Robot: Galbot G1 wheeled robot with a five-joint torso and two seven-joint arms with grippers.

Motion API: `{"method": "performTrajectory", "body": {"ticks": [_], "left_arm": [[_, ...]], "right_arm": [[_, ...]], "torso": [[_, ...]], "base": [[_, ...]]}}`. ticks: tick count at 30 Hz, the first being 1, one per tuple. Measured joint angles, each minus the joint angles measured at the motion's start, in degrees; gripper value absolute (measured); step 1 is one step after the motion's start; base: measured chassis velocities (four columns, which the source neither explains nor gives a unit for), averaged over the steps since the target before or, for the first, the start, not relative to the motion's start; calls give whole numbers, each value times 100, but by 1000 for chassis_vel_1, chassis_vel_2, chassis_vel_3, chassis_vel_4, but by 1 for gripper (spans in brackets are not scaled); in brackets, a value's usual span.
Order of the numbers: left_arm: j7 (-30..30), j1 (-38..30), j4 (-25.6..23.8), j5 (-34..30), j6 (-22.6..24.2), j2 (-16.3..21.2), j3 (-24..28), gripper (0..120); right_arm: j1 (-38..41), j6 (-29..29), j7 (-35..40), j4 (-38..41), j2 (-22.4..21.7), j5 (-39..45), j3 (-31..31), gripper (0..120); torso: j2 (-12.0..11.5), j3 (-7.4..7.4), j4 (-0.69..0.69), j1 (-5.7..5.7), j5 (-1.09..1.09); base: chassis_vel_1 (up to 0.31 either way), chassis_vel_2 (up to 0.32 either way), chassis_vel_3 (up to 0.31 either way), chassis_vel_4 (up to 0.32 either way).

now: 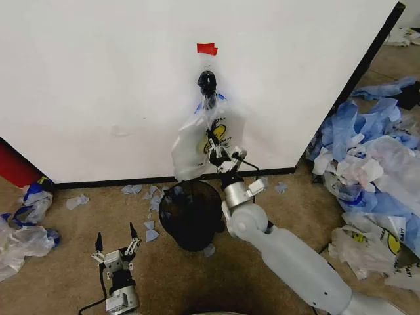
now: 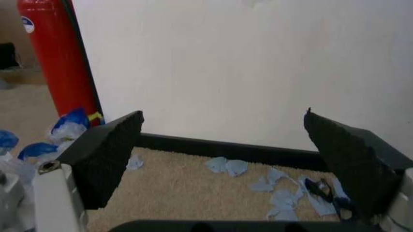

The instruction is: Pick up the garbage bag from the wall and place it over the trash bin.

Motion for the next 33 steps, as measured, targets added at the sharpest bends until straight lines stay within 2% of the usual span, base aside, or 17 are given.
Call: {"method": "performTrajectory", "body": {"ticks": [12, 19, 33], "left_arm": [[-12, -36, 28, -69, 4, 69, -20, 98], [-13, -41, 19, -126, 26, 183, -23, 98], [-23, -9, -36, -163, 31, 277, -45, 98]], "right_arm": [[-542, 145, -19, 562, -450, -221, -8, 0], [-1109, 263, -114, 1091, -946, -346, 91, 0], [-1940, 478, -242, 1508, -1459, -693, 298, 0]], "torso": [[0, 0, 0, 0, 0], [0, 0, 0, 0, 0], [0, 0, 0, 0, 0]], "base": [[0, 0, 0, 0], [0, 0, 0, 0], [0, 0, 0, 0]]}}
